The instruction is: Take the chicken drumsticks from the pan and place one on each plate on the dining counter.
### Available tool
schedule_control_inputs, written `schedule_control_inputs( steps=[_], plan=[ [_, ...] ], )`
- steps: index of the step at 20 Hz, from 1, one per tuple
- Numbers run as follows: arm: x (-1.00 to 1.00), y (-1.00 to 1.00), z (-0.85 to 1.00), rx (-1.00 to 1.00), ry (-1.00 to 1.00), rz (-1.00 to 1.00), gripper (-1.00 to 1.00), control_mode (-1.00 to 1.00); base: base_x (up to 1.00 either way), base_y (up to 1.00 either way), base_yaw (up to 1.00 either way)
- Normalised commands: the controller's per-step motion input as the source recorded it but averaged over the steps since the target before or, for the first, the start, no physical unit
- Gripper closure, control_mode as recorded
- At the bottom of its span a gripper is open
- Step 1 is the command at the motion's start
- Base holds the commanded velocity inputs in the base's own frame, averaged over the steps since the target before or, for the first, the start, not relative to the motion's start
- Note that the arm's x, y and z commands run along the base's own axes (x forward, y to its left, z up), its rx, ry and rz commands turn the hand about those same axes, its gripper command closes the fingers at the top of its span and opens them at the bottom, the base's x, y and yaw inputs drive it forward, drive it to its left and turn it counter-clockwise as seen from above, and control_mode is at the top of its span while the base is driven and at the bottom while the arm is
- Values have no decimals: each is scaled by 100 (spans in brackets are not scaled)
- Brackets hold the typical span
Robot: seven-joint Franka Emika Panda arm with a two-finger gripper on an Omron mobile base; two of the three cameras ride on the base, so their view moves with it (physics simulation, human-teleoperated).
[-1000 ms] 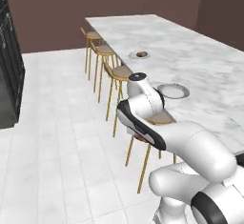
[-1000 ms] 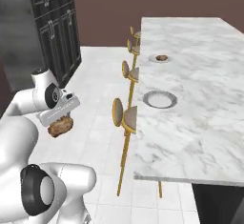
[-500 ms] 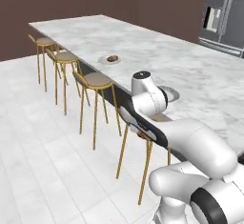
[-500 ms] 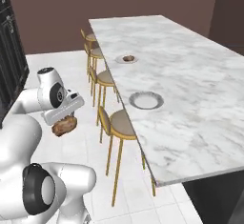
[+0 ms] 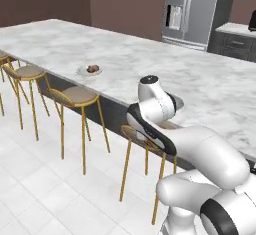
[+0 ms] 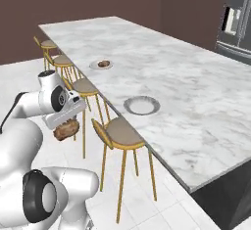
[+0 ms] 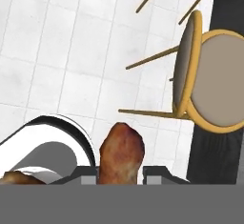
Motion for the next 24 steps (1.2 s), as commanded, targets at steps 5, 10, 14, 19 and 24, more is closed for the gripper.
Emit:
schedule_control_inputs(
  steps=[5,10,14,19,24],
  plan=[
    [0,0,0,0,0,0,100,100,41,80,-47],
    [0,0,0,0,0,0,100,100,51,64,-64],
    [0,0,0,0,0,0,100,100,43,60,-71],
    [0,0,0,0,0,0,100,100,34,61,-71],
    [0,0,0,0,0,0,100,100,36,67,-57]
  ],
)
